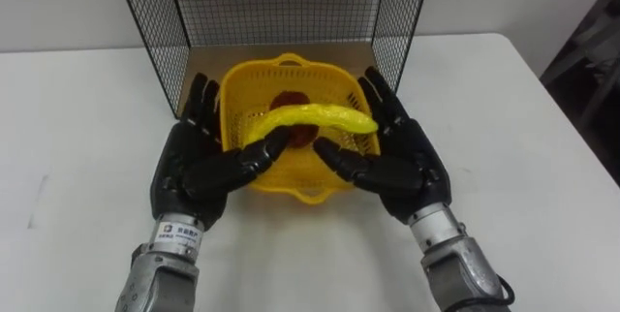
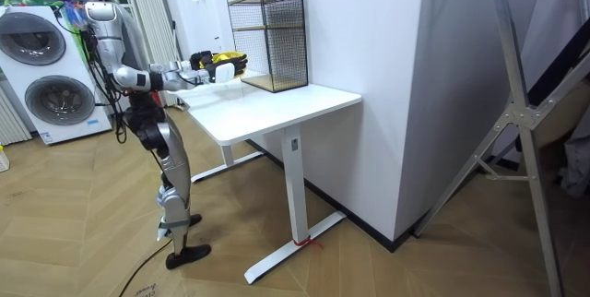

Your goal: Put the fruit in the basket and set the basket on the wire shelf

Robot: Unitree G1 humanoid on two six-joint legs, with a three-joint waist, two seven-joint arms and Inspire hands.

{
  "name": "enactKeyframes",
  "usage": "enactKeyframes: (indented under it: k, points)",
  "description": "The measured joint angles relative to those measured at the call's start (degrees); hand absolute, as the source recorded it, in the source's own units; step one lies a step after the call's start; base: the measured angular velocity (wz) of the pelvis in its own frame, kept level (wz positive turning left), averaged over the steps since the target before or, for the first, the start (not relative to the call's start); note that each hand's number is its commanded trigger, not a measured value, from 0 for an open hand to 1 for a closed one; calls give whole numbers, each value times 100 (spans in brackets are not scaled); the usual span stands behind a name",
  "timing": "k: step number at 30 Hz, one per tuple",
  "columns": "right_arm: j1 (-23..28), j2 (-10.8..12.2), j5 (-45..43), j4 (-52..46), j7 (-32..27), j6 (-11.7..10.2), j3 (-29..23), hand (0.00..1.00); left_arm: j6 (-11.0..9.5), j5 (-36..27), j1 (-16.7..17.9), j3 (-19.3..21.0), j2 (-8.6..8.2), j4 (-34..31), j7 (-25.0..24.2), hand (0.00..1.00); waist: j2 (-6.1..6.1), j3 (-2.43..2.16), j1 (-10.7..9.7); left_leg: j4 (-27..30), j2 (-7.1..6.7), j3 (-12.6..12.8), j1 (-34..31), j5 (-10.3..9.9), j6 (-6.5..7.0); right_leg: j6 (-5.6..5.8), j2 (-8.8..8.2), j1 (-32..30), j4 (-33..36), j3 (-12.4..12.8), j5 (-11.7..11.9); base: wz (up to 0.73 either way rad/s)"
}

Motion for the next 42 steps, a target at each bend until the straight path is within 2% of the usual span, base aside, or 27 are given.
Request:
enactKeyframes:
  k: [18, 21, 24, 26, 27, 28, 29, 30, 31, 32, 33, 34, 35, 36, 37, 38, 39, 40, 41, 42]
  points:
    - [2, -5, -1, -192, -2, -92, -12, 0, -113, -13, -42, 0, -87, -61, 0, 0, 14, -11, -25, 24, 20, 12, 31, -6, -6, -2, 20, 26, 7, 23, 1, 0]
    - [13, 4, 25, -240, -2, -123, 5, 0, -184, -358, -42, -6, -90, -185, 0, 0, 8, -8, -19, 158, 78, 5, -18, -47, -43, -28, 64, 3, 78, 14, -8, 0]
    - [16, 66, 25, -239, -1, -133, 19, 0, -314, -339, -50, -4, -103, -231, -7, 0, -13, 6, 11, 638, 194, 22, -151, -270, -105, -110, 138, -146, 461, 7, -201, -10]
    - [19, 91, 60, -231, 33, -166, 32, 0, -397, -347, -48, -3, -103, -229, -12, 0, -61, 25, 48, 1359, 362, 8, -380, -545, -220, -209, 252, -287, 909, 8, -512, -5]
    - [20, 103, 60, -223, 47, -171, 32, 0, -402, -352, -48, -3, -101, -227, -15, 0, -78, 28, 78, 1583, 406, 7, -465, -584, -239, -230, 277, -319, 1020, 9, -613, -5]
    - [37, 109, 57, -216, 65, -172, 27, 0, -402, -369, -47, -4, -101, -219, -15, 0, -101, 26, 95, 2144, 501, -1, -700, -596, -258, -266, 338, -386, 1209, 27, -765, -12]
    - [59, 87, 57, -208, 80, -180, 26, 0, -411, -422, -47, -6, -106, -219, -18, 0, -69, 39, 124, 2763, 652, -23, -943, -567, -228, -324, 407, -397, 1337, 58, -843, -17]
    - [85, 90, 58, -202, 80, -179, 27, 0, -416, -466, -45, -6, -106, -219, -19, 0, -49, 40, 148, 3035, 708, -43, -1038, -526, -234, -357, 452, -396, 1420, 81, -877, -21]
    - [128, 96, 96, -196, 80, -162, 62, 0, -422, -525, -42, 1, -104, -218, -18, 0, -39, 42, 168, 3428, 761, -117, -1188, -400, -243, -432, 492, -394, 1571, 103, -950, -7]
    - [145, 96, 137, -193, 80, -168, 76, 0, -444, -583, -43, -2, -101, -217, -18, 0, -18, 51, 144, 3729, 761, -224, -1390, -209, -262, -530, 511, -373, 1659, 109, -973, 0]
    - [147, 91, 155, -192, 80, -168, 76, 0, -449, -619, -41, -11, -94, -217, -22, 0, -48, 32, 137, 3867, 752, -235, -1490, -93, -251, -558, 514, -344, 1689, 167, -987, 7]
    - [144, 81, 189, -183, 80, -174, 75, 0, -452, -642, -45, -26, -73, -216, -34, 0, -115, 14, 118, 3818, 680, -229, -1640, -100, -223, -594, 507, -360, 1695, 308, -984, 17]
    - [142, 46, 296, -165, 80, -197, 73, 0, -452, -692, -65, -19, -74, -214, -73, 0, -164, 19, 73, 3449, 553, -235, -1852, -163, -205, -577, 477, -366, 1661, 325, -956, 20]
    - [143, 27, 334, -138, 80, -190, 73, 0, -451, -695, -59, -28, -78, -214, -90, 0, -149, 17, 83, 3178, 505, -225, -1928, -157, -215, -555, 455, -365, 1638, 329, -944, 10]
    - [143, -3, 401, -91, 80, -153, 74, 0, -450, -679, -61, -52, -91, -214, -130, 0, -101, 19, 118, 2512, 421, -186, -2031, -107, -229, -538, 439, -367, 1597, 346, -933, -22]
    - [143, -11, 407, -85, 80, -101, 93, 0, -466, -671, -61, -27, -129, -225, -160, 0, -41, -4, 190, 1774, 423, -153, -2029, 48, -249, -551, 438, -412, 1609, 329, -956, -31]
    - [142, 1, 409, -76, 79, -88, 117, 0, -468, -662, -63, 4, -126, -227, -167, 0, -50, -11, 214, 1564, 419, -155, -2033, 278, -210, -545, 435, -410, 1623, 338, -984, -23]
    - [156, 17, 408, -65, 79, -76, 179, 0, -479, -660, -69, 48, -90, -226, -167, 0, -85, -90, 177, 1389, 316, -177, -1982, 502, -182, -486, 384, -405, 1615, 332, -1041, 0]
    - [152, 9, 404, -72, 80, -74, 191, 0, -484, -664, -75, 62, -70, -228, -167, 0, -160, -113, 138, 1322, 238, -187, -1964, 545, -147, -457, 331, -403, 1594, 310, -1056, 14]
    - [138, -56, 405, -113, 81, -77, 184, 0, -482, -667, -94, 54, -63, -229, -168, 0, -231, -112, 80, 1271, 147, -179, -1924, 656, -75, -417, 276, -372, 1563, 300, -1073, 6]
